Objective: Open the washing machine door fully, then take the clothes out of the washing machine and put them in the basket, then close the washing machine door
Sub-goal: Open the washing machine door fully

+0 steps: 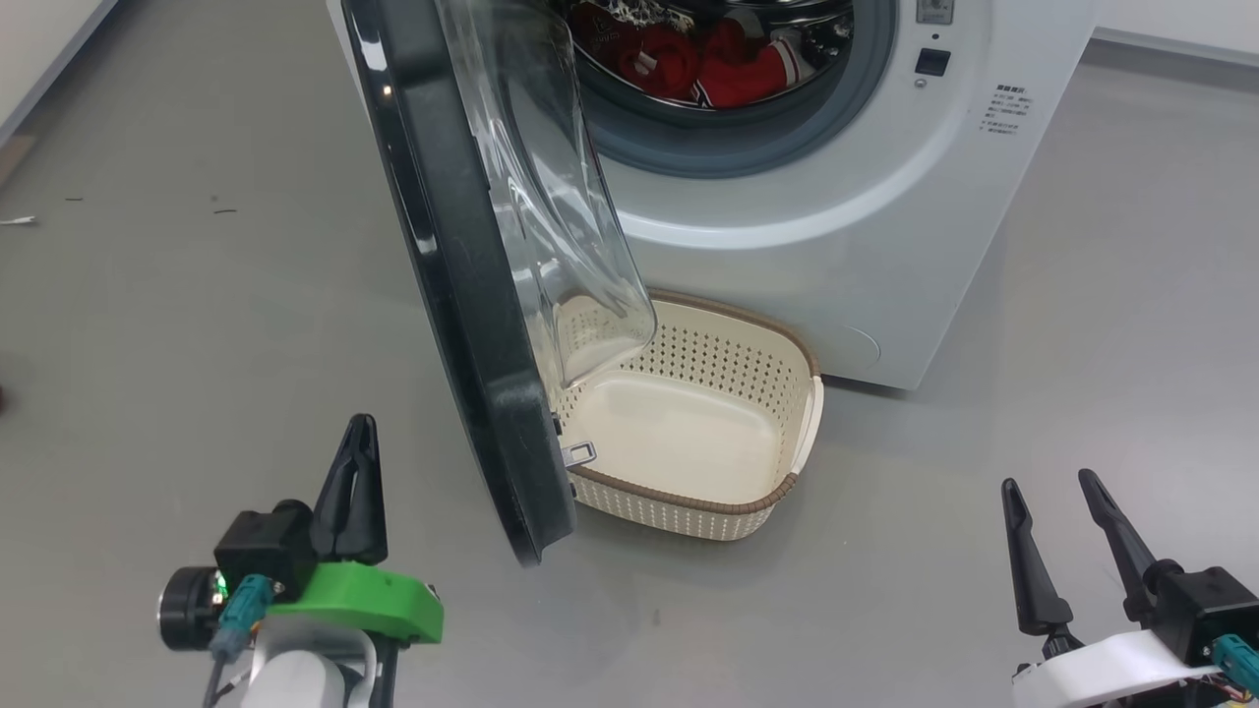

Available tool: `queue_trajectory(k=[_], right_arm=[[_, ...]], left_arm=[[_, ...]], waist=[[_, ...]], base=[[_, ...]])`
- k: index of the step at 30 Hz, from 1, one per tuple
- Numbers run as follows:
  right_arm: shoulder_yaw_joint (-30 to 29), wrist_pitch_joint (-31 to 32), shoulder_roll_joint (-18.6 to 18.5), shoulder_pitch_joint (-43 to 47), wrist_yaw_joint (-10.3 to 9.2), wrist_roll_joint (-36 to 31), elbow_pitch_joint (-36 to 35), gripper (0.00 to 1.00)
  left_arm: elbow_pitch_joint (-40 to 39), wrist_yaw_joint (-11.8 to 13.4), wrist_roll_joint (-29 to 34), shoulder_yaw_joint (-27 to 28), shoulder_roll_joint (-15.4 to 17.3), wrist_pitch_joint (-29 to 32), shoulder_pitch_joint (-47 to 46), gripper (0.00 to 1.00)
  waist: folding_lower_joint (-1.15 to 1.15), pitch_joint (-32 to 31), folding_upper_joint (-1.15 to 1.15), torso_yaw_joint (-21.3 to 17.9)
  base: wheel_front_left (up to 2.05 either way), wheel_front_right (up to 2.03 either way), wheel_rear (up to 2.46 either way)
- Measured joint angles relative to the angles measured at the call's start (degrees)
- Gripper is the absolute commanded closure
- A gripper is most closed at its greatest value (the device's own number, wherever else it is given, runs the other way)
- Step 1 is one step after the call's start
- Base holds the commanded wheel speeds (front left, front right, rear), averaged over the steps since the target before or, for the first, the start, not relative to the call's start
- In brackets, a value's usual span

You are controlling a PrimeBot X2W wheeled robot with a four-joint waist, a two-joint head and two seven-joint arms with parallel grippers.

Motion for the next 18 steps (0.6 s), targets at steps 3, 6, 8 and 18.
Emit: queue_trajectory(k=[3, 6, 8, 18], right_arm=[[-0.2, 0.0, 0.1, 0.0, 0.03, -0.1, 0.0, 0.00], [-0.4, 0.0, 0.2, 0.0, 0.52, -0.5, 0.0, 0.00], [-0.5, 0.0, 0.3, 0.0, 0.52, -0.5, 0.0, 0.00], [-0.7, 0.0, 1.3, 0.1, 1.02, -1.1, 0.4, 0.00]], left_arm=[[-2.2, 0.0, 0.5, 1.3, 0.0, 0.0, -0.1, 1.00], [-5.0, 0.0, 1.9, 2.6, 0.0, 0.0, -0.2, 1.00], [-7.6, 0.0, 2.6, 3.7, 0.0, 0.0, -0.6, 1.00], [-22.6, 0.0, 7.4, 3.1, 0.0, -0.3, -5.3, 1.00]], waist=[[0.00, -0.1, 0.00, -0.1], [0.00, -0.3, 0.00, -0.1], [0.00, -0.4, 0.00, -0.1], [0.00, -1.5, 0.00, 0.1]], base=[[0.00, 0.00, 0.00], [0.00, 0.00, 0.00], [0.00, 0.00, 0.00], [0.00, 0.00, 0.00]])
